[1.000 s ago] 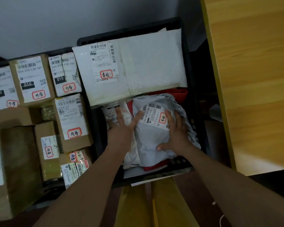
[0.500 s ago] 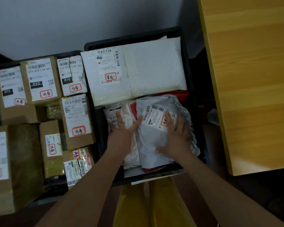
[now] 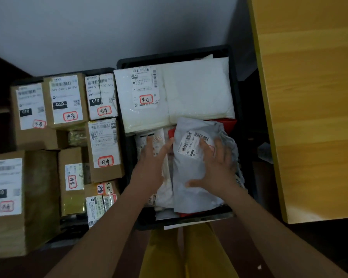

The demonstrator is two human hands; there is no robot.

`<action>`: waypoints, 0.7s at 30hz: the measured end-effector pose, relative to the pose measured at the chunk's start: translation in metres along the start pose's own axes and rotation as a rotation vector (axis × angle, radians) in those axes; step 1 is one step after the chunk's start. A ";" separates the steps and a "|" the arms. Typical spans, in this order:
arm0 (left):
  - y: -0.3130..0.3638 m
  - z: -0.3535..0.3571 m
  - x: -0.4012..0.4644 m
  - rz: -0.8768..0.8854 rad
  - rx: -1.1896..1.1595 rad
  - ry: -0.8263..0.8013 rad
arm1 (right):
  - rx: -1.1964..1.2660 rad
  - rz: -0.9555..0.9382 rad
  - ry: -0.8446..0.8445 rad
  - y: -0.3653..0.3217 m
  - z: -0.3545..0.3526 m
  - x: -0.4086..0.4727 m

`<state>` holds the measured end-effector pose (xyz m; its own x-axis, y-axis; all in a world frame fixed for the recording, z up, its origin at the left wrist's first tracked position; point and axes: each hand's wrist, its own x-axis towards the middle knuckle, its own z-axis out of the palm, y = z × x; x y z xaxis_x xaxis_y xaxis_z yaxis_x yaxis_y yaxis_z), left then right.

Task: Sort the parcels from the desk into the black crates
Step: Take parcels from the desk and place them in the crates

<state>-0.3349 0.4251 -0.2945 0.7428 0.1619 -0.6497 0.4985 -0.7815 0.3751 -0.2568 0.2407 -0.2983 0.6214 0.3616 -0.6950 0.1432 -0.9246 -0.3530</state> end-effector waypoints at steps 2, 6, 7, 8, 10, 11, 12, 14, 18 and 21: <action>0.002 -0.011 0.000 0.051 -0.055 0.164 | 0.002 -0.086 0.131 -0.012 -0.013 -0.001; 0.001 -0.040 0.022 0.138 -0.026 0.510 | -0.043 -0.228 0.353 -0.034 -0.044 0.034; 0.001 -0.048 0.032 0.130 0.000 0.545 | -0.086 -0.229 0.357 -0.038 -0.052 0.047; 0.000 -0.057 0.042 0.106 0.033 0.548 | -0.127 -0.222 0.352 -0.042 -0.061 0.062; -0.001 -0.074 0.066 0.049 0.108 0.475 | -0.201 -0.217 0.314 -0.049 -0.078 0.089; -0.002 -0.081 0.078 0.030 0.129 0.414 | -0.237 -0.212 0.279 -0.052 -0.085 0.099; -0.003 -0.087 0.089 0.014 0.136 0.353 | -0.271 -0.203 0.246 -0.053 -0.088 0.109; -0.001 -0.089 0.108 -0.021 0.143 0.266 | -0.325 -0.176 0.194 -0.055 -0.088 0.123; 0.005 -0.079 0.130 -0.106 0.221 0.242 | -0.330 -0.140 0.170 -0.053 -0.076 0.140; 0.005 -0.078 0.139 -0.115 0.282 0.248 | -0.310 -0.130 0.158 -0.052 -0.078 0.149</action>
<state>-0.1942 0.4905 -0.3317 0.7916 0.3720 -0.4848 0.4681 -0.8791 0.0898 -0.1121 0.3336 -0.3346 0.6904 0.4781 -0.5429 0.4406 -0.8731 -0.2086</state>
